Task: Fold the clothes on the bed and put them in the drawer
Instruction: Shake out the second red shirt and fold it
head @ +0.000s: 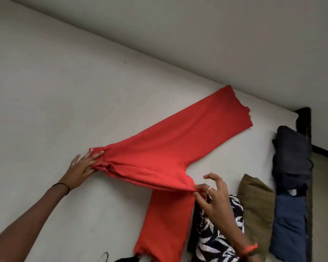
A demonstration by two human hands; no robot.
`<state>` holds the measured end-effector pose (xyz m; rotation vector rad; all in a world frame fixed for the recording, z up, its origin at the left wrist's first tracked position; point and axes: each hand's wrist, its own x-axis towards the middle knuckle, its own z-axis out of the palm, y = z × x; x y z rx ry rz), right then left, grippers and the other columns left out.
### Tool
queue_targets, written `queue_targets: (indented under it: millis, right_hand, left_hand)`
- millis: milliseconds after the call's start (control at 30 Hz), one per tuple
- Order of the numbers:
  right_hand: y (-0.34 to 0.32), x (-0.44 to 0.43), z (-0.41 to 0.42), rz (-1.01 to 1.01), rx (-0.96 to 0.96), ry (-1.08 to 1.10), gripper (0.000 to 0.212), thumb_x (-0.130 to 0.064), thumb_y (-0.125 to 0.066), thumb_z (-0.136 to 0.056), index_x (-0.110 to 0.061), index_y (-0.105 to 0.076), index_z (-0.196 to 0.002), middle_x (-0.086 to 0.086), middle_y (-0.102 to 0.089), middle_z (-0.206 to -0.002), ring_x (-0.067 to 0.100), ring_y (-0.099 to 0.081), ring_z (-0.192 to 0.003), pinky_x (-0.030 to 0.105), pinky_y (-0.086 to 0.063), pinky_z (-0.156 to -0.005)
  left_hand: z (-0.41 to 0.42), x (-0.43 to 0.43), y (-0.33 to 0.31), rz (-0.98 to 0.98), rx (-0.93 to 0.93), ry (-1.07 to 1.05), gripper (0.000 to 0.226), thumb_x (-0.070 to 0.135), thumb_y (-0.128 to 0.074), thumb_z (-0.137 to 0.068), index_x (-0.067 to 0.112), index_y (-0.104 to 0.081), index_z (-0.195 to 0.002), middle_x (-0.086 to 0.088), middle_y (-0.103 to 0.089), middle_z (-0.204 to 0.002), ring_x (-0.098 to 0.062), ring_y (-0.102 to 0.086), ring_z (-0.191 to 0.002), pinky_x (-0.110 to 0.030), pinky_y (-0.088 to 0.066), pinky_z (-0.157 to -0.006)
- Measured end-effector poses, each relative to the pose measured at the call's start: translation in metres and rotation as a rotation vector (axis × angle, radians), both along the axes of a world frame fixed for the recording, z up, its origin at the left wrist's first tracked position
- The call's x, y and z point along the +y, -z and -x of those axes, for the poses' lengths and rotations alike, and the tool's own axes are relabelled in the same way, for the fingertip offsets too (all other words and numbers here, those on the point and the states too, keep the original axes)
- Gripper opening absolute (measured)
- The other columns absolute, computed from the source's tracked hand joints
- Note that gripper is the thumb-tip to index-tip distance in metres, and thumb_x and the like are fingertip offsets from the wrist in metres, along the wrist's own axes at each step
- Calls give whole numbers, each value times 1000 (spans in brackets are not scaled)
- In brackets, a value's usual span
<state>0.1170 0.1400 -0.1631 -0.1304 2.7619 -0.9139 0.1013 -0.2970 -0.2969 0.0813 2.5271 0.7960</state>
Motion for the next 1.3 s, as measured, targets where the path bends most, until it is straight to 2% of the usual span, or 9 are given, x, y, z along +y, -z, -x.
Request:
queue_targets:
  millis: [200,267,367,467,567,767,1000,1167,1300]
  right_hand:
    - [-4,-5,129,52,-233,-167,16,-9,-55,-94,-23,-55,-87,-5,-56,-72,5,-51,-68,18,-39,-64]
    - [7,-10,170,2,-196,-204,14,-7,-56,-93,-20,-57,-91,-9,-56,-74,6,-50,-66,18,-39,-67]
    - [31,-16,222,-51,-193,-207,7,-7,-58,-91,-10,-64,-95,-3,-60,-79,13,-55,-74,25,-42,-68]
    - [54,-28,259,-89,-217,-176,11,-6,-60,-90,-4,-66,-99,6,-60,-86,19,-54,-80,21,-42,-62]
    - [79,-42,279,-182,-230,-146,12,-6,-60,-89,-5,-67,-99,14,-63,-88,20,-54,-80,8,-37,-54]
    - [118,-69,298,-258,-232,-17,20,-8,-60,-87,1,-67,-104,21,-66,-110,33,-59,-107,30,-42,-86]
    - [123,-94,283,-529,-33,-39,35,-11,-56,-87,-3,-55,-121,23,-51,-125,39,-46,-117,44,-40,-96]
    - [110,-148,196,-287,309,-107,47,-9,-53,-86,4,-48,-131,26,-47,-135,39,-43,-128,47,-36,-107]
    - [122,-206,83,-246,243,-397,84,-22,-76,-69,9,-39,-137,27,-42,-142,38,-40,-133,50,-29,-109]
  left_hand:
    - [7,-1,-5,-123,-50,-138,68,61,-33,-72,35,-42,-135,56,-22,-128,-5,-12,-142,-43,-9,-113]
    - [8,-2,-5,-125,-35,-166,69,65,-29,-69,37,-47,-130,43,-28,-134,-9,-17,-143,-43,-13,-112]
    - [12,-1,-6,-138,-35,-255,69,70,-32,-67,35,-58,-120,57,-34,-115,-7,-28,-136,-41,-19,-111]
    - [17,4,-6,-130,-58,-413,76,73,-38,-66,23,-64,-116,19,-54,-123,-17,-45,-126,-39,-25,-109]
    - [21,12,-7,-121,-116,-585,49,57,-58,-81,19,-61,-112,0,-56,-123,-21,-46,-122,-37,-25,-107]
    - [32,20,1,-122,-110,-843,56,58,-67,-68,12,-62,-99,5,-52,-116,-16,-50,-112,-26,-30,-94]
    - [47,1,-4,-243,-244,-699,56,35,-74,-77,20,-47,-125,-1,-50,-115,-17,-52,-101,-30,-42,-87]
    - [62,-9,-24,-178,-439,-518,54,62,-66,-68,9,-61,-78,0,-53,-73,-15,-48,-70,-25,-31,-60]
    - [60,-14,-35,-244,-444,-479,46,51,-69,-76,6,-66,-79,0,-58,-72,-12,-50,-67,-23,-35,-62]
